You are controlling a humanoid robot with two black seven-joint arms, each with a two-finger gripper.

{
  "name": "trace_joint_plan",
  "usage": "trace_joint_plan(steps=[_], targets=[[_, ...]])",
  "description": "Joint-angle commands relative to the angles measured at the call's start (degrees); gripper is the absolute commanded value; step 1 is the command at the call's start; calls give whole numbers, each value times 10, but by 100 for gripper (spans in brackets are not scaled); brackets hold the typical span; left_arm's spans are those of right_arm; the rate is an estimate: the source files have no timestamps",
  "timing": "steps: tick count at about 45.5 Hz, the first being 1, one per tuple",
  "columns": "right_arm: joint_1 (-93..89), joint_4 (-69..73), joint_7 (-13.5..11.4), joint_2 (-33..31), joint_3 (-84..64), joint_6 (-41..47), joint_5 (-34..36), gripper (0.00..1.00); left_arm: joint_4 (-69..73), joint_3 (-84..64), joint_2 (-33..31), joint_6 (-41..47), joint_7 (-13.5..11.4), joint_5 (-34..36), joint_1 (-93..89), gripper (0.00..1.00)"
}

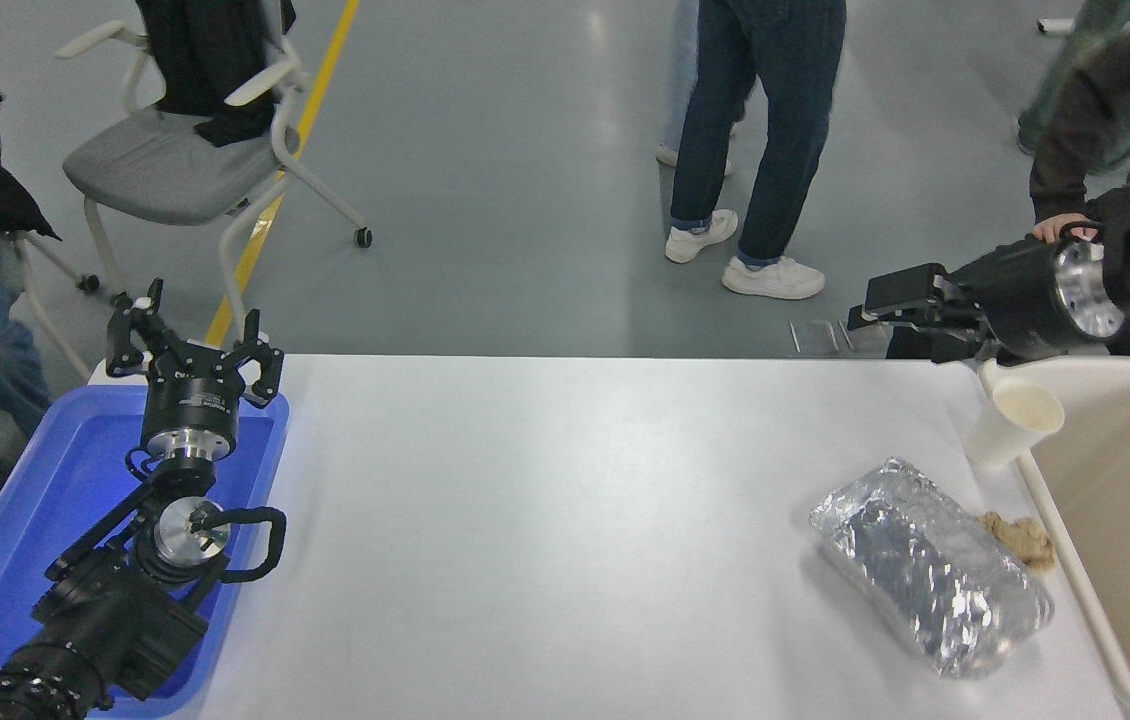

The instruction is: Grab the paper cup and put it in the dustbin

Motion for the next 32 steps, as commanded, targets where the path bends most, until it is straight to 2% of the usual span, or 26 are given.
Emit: trace_joint_plan(steps=[1,8,12,18,32], targets=[[160,96,1,60,-135,70,15,100,0,0,0,0,0,0,0,99],[218,103,0,88,-141,123,113,100,0,0,0,0,0,0,0,99],[249,118,0,105,-154,143,145,100,0,0,0,0,0,0,0,99],[287,146,0,114,-157,159,166,100,0,0,0,0,0,0,0,99],[305,150,-2,115,-158,159,166,100,1,0,0,0,0,-1,0,99]])
